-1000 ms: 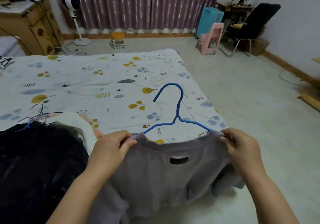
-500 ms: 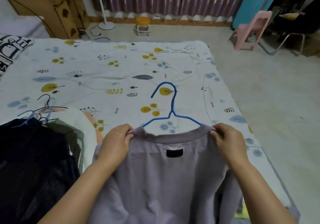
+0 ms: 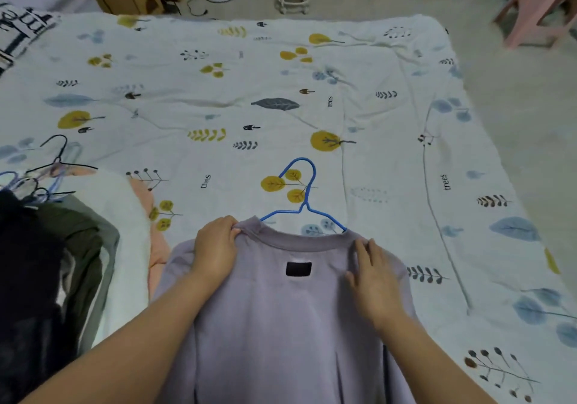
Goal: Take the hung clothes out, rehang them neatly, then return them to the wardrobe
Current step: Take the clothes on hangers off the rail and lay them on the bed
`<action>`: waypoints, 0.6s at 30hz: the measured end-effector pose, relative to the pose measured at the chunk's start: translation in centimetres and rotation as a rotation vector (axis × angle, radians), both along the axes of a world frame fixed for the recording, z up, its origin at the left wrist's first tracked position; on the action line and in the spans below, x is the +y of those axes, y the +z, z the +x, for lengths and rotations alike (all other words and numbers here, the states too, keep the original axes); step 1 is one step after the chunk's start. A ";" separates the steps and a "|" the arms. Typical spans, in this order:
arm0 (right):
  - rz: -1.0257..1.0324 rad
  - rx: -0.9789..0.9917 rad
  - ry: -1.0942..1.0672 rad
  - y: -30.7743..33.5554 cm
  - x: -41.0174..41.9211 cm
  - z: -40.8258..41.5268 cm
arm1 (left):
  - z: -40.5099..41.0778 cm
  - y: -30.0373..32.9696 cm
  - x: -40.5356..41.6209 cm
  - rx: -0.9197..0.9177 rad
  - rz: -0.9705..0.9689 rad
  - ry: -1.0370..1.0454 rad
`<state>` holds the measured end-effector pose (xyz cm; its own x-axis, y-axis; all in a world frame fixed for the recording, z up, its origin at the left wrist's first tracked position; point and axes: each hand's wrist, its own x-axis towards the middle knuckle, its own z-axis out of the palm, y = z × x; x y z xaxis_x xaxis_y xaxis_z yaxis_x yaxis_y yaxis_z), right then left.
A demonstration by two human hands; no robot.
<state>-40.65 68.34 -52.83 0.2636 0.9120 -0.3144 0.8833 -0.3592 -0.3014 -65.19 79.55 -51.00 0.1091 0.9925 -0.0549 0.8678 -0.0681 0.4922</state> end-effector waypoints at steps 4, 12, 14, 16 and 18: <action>-0.109 0.018 0.051 -3.6 1.3 -0.2 | -0.3 -3.7 1.2 0.210 0.013 0.010; -0.202 -0.065 0.053 -7.3 1.0 -0.6 | 0.6 -9.0 -5.4 0.533 -0.206 -0.061; -0.212 -0.081 0.064 -7.7 0.9 -0.5 | 0.3 -10.1 -6.6 0.570 -0.349 -0.127; -0.227 -0.094 0.074 -7.8 0.8 -0.5 | -0.1 -10.6 -6.5 0.559 -0.433 -0.162; -0.241 -0.095 0.078 -7.5 0.8 -0.6 | -0.1 -10.5 -5.7 0.534 -0.510 -0.174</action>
<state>-41.27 69.19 -60.37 0.2338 0.8326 -0.5021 0.9315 -0.3398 -0.1296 -65.34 73.80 -61.52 0.0914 0.8009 -0.5918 0.9947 -0.1020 0.0156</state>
